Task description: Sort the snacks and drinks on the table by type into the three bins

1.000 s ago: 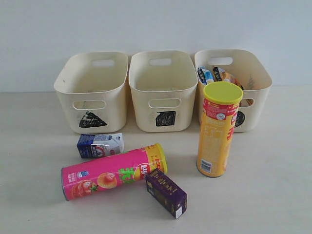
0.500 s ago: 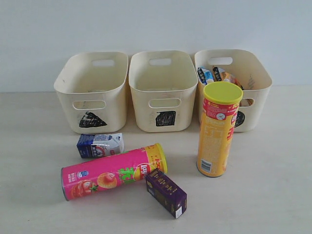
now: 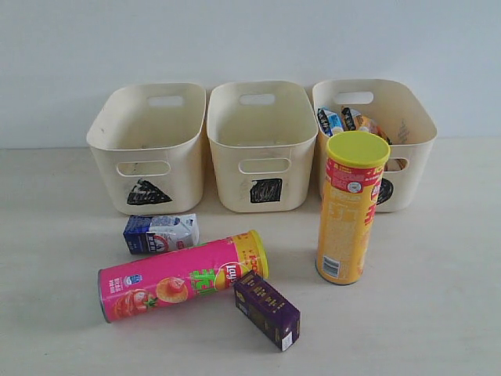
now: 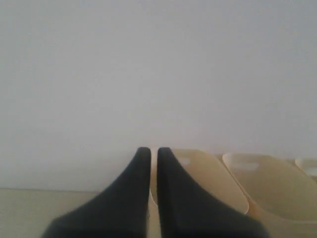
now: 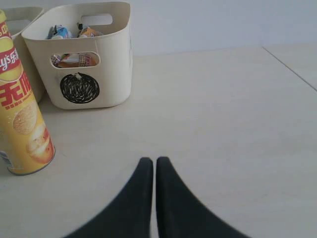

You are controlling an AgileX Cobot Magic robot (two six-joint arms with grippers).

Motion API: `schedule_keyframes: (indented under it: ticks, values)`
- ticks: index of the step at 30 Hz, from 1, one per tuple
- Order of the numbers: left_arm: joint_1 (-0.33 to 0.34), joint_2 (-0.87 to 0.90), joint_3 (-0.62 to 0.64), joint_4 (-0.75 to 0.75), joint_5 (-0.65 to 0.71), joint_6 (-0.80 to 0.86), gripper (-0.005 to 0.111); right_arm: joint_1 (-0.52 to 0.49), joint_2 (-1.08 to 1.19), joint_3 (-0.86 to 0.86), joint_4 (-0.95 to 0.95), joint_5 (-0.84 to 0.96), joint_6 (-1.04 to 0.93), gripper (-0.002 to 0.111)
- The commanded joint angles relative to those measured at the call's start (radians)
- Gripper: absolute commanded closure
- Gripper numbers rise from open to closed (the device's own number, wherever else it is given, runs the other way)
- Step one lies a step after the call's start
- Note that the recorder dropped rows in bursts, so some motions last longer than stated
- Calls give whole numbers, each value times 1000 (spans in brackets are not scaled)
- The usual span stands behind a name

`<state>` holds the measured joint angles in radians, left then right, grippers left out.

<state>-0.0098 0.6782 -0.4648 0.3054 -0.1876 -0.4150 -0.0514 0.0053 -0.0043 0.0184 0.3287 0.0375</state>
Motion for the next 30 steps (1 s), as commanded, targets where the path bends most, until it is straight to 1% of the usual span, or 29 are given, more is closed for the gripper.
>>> schedule_keyframes:
  ticks: [1, 2, 5, 7, 8, 9, 10, 12, 15, 18, 20, 21, 22, 23, 24, 27, 28, 30]
  values:
    - [-68, 174, -135, 173, 130, -41, 102, 2, -5, 4, -1, -6, 6, 108]
    - [-92, 233, -182, 231, 196, -30, 102, 2, -5, 4, -1, -6, 6, 108]
    - [-116, 310, -253, 321, 334, -20, 102, 2, -5, 4, -1, -6, 6, 108]
    - [-122, 357, -297, 319, 435, 46, 102, 2, -5, 4, -1, -6, 6, 108]
    - [-129, 396, -329, 309, 523, 104, 102, 2, -5, 4, -1, -6, 6, 108]
    - [-128, 415, -348, 291, 575, 139, 102, 2, -5, 4, -1, -6, 6, 108]
    - [-128, 442, -375, 241, 650, 216, 102, 2, -5, 4, -1, -6, 6, 108]
    - [-128, 497, -438, 38, 787, 415, 102, 2, -5, 4, -1, -6, 6, 108]
    - [-129, 540, -488, -219, 843, 654, 102, 2, -5, 4, -1, -6, 6, 108]
    - [-131, 574, -520, -473, 905, 951, 102, 2, -5, 4, -1, -6, 6, 108]
    - [-131, 599, -537, -628, 975, 1107, 102, 2, -5, 4, -1, -6, 6, 108]
    - [-133, 617, -549, -709, 1031, 1179, 102, 2, -5, 4, -1, -6, 6, 108]
    - [-152, 645, -567, -743, 1088, 1253, 102, 2, -5, 4, -1, -6, 6, 108]
    - [-177, 668, -580, -736, 1114, 1282, 102, 2, -5, 4, -1, -6, 6, 108]
    - [-216, 696, -594, -717, 1109, 1284, 102, 2, -5, 4, -1, -6, 6, 108]
    - [-279, 747, -621, -677, 1093, 1284, 102, 2, -5, 4, -1, -6, 6, 108]
    - [-296, 762, -630, -665, 1093, 1284, 101, 2, -5, 4, -1, -6, 6, 108]
    - [-322, 802, -656, -649, 1102, 1284, 92, 2, -5, 4, -1, -6, 6, 108]
